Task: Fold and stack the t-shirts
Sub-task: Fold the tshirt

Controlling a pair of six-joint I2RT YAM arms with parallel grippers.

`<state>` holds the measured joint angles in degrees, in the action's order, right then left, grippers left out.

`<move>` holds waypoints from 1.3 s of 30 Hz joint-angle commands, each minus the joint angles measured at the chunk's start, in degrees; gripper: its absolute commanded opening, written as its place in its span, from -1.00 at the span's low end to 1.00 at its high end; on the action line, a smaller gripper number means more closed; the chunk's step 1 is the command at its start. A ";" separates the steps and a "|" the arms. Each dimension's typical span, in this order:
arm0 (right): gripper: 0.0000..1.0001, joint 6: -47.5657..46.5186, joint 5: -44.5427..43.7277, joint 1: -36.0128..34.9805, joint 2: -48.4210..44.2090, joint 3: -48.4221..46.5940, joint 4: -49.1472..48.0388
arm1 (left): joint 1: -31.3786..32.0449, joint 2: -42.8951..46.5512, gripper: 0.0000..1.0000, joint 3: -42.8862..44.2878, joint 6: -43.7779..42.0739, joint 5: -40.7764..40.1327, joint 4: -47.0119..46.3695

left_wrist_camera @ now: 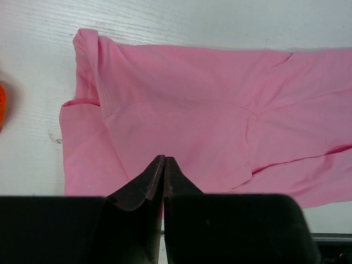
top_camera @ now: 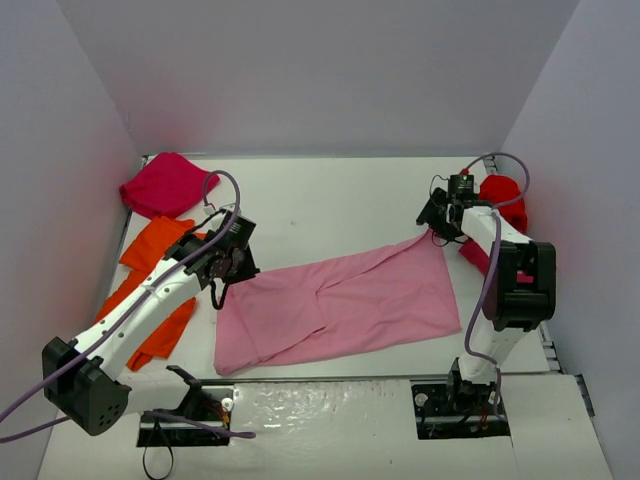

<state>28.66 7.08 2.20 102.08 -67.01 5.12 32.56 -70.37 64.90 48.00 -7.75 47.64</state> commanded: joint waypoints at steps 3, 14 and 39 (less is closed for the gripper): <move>0.11 0.80 1.89 0.09 2.33 -5.76 -2.05 | -0.04 -0.18 -1.00 2.07 -1.15 -0.80 -0.93; 0.11 1.19 1.82 0.15 2.53 -2.34 -2.43 | -0.04 0.68 -1.00 1.45 -1.10 -1.10 -0.73; -0.25 -1.18 -3.53 0.35 7.94 -2.95 -3.05 | -0.04 -1.78 -1.00 1.01 -1.50 0.19 -2.20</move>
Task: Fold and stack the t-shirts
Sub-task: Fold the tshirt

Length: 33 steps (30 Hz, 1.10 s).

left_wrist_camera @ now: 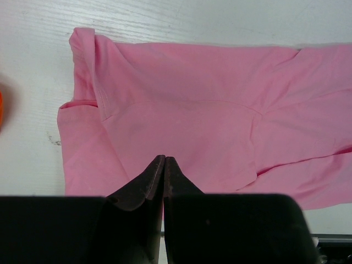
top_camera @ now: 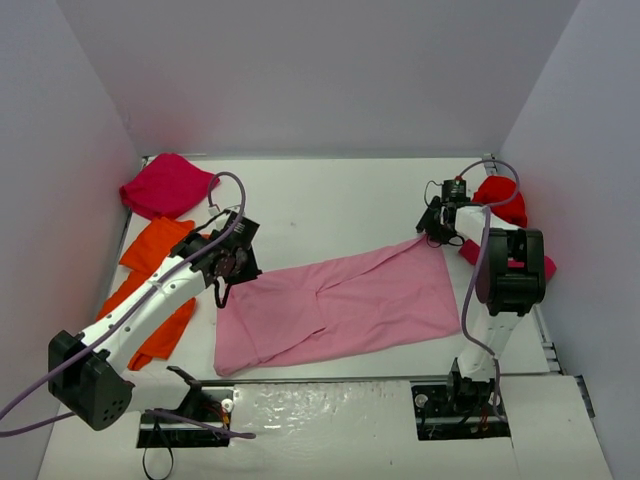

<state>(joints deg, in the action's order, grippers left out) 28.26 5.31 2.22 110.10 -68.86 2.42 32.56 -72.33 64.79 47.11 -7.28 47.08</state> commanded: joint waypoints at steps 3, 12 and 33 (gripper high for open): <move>-0.39 -0.84 -1.46 0.33 -1.57 -1.35 -0.31 | -0.04 0.01 -1.00 1.12 -0.62 -0.36 -1.72; -1.00 -1.65 0.34 -0.20 -11.28 1.65 1.12 | -0.04 -0.74 -1.00 0.93 -0.64 0.47 -2.56; -1.00 -2.42 -14.33 -10.48 -37.15 17.66 21.31 | 0.01 -0.70 -1.00 2.13 -1.10 2.00 -4.06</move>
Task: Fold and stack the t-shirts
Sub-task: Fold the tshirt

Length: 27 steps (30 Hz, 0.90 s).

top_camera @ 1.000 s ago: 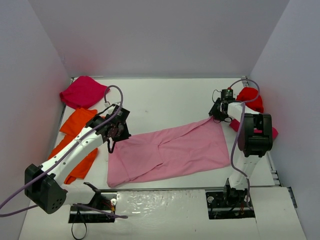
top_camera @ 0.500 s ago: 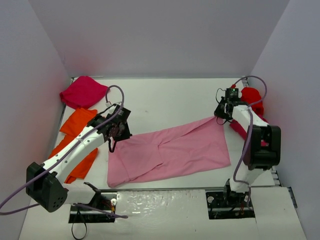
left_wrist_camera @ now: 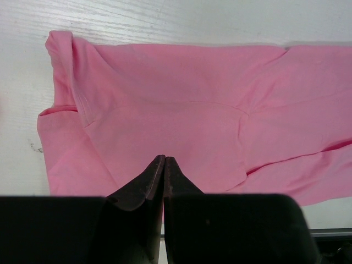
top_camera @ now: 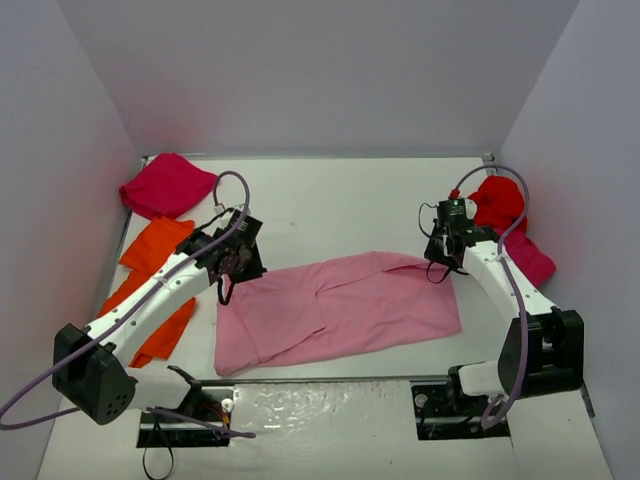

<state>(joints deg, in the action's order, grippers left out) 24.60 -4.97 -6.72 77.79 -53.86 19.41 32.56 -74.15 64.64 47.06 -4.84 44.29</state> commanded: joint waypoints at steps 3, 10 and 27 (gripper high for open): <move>-1.00 2.61 -6.42 -2.80 -7.93 4.84 6.53 | 0.04 1.12 -1.00 2.68 -1.27 -0.60 -0.97; -1.00 6.23 -17.62 -8.11 -11.50 2.75 15.51 | 0.00 1.03 -1.00 2.68 -1.27 -0.08 -1.35; -1.00 12.83 -28.04 -14.51 -22.68 -3.82 27.54 | 0.00 -0.48 -1.00 3.55 -2.06 0.74 -3.16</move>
<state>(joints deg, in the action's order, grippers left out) 35.84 -28.23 -21.45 54.45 -54.97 42.88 32.56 -74.21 64.70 46.09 -4.67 44.12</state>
